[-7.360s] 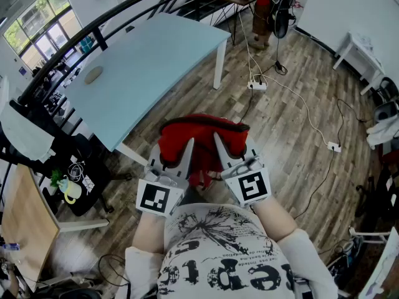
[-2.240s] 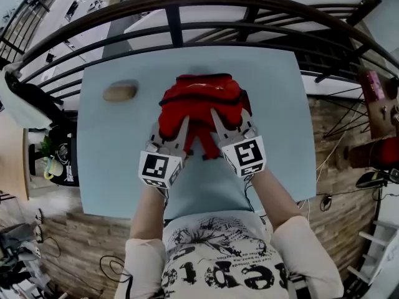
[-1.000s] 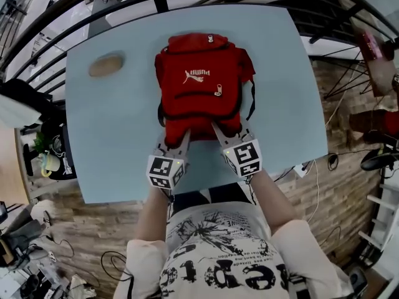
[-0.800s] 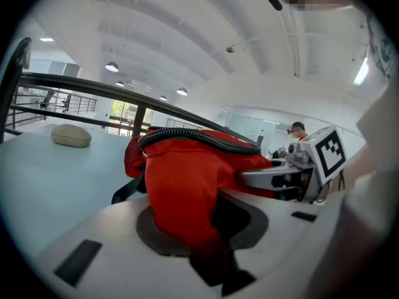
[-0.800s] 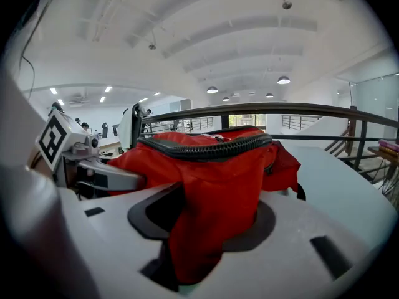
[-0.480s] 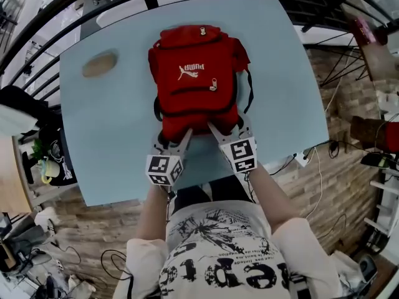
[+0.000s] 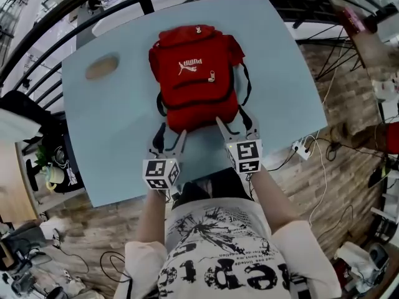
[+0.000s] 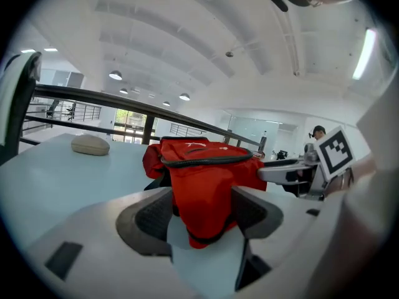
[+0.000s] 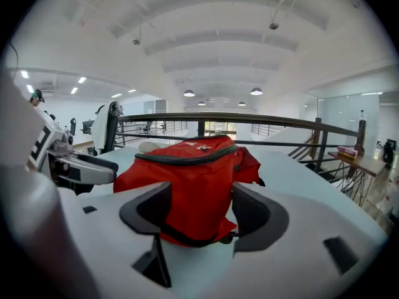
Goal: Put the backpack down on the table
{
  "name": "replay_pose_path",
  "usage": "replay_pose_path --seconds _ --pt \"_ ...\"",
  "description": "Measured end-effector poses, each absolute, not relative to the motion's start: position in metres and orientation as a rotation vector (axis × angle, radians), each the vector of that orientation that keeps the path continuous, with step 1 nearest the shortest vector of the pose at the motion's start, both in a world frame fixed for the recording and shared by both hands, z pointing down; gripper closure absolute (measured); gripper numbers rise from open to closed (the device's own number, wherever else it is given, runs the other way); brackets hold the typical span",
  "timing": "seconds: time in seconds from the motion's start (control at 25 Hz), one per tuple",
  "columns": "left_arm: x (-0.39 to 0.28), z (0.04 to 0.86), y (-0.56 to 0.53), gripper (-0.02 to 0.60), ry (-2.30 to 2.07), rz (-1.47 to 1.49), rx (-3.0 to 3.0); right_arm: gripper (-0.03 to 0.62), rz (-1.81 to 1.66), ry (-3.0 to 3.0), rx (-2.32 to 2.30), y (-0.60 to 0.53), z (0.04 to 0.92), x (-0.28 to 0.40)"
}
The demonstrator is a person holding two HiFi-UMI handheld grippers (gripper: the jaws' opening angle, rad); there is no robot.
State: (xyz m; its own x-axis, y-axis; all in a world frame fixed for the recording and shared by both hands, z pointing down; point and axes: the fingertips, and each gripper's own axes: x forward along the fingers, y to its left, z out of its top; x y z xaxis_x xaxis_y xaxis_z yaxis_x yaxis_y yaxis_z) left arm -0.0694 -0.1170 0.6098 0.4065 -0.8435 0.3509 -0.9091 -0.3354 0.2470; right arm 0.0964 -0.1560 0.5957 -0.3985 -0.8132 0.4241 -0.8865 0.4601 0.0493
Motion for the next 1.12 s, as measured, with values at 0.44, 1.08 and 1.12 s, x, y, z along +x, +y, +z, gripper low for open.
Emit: replay_pose_path --seconds 0.44,1.08,1.12 --pt "-0.078 0.525 -0.102 0.529 -1.553 0.175 2.41 0.54 0.079 -2.404 1.56 -0.14 0.502 0.078" --pt "-0.109 0.396 -0.124 0.563 -1.802 0.06 2.489 0.6 -0.048 -2.668 1.421 -0.17 0.386 0.058" --pt "-0.111 0.39 -0.126 0.563 -1.822 0.061 2.487 0.6 -0.048 -2.682 1.408 -0.172 0.382 0.057"
